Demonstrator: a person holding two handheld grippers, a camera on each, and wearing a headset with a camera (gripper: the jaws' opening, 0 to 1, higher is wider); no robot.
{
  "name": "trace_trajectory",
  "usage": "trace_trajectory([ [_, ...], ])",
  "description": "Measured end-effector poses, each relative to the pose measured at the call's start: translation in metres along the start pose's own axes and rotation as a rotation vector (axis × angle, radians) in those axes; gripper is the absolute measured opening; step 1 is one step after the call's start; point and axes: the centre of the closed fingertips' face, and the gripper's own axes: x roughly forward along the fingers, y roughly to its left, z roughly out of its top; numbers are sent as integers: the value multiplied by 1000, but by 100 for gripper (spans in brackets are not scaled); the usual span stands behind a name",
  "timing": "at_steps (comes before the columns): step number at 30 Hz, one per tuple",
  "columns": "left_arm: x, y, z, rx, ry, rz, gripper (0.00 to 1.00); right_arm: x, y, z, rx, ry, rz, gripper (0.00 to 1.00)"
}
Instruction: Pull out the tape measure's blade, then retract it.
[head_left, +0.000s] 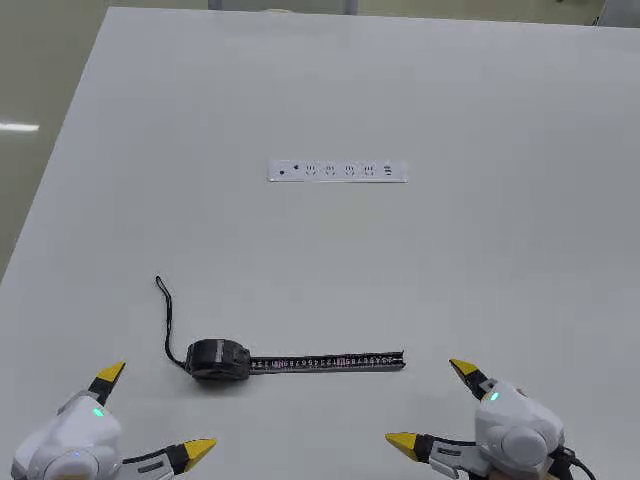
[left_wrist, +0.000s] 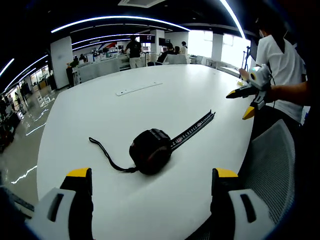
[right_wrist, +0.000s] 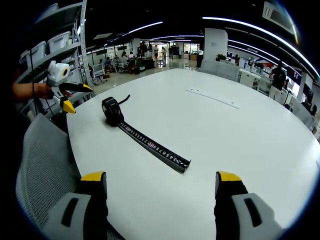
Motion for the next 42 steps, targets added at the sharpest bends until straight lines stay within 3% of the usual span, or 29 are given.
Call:
trace_trajectory([
  [6,-2,1,-1,-31,-2,32,99,-1,1,-2,7,-1,-11,90],
  [11,-5,5,6,-96,-28,117,99,-2,1,-3,11,-7,-18,89],
  [22,2,-8,8,-137,-8,176,99,-2,-1,-3,1,-8,-18,88],
  [28,9,-8,10,-155,-23,247,99,1,-1,-4,-35,-17,4,84],
  [33,19,-14,9,-159,-21,269,99,2,-1,-4,-67,-16,29,80],
  [36,23,-14,10,-215,-44,293,99,3,-2,-4,-96,-15,45,77],
  [42,32,-18,11,-217,-54,338,99,4,-10,-2,-142,-29,71,71],
])
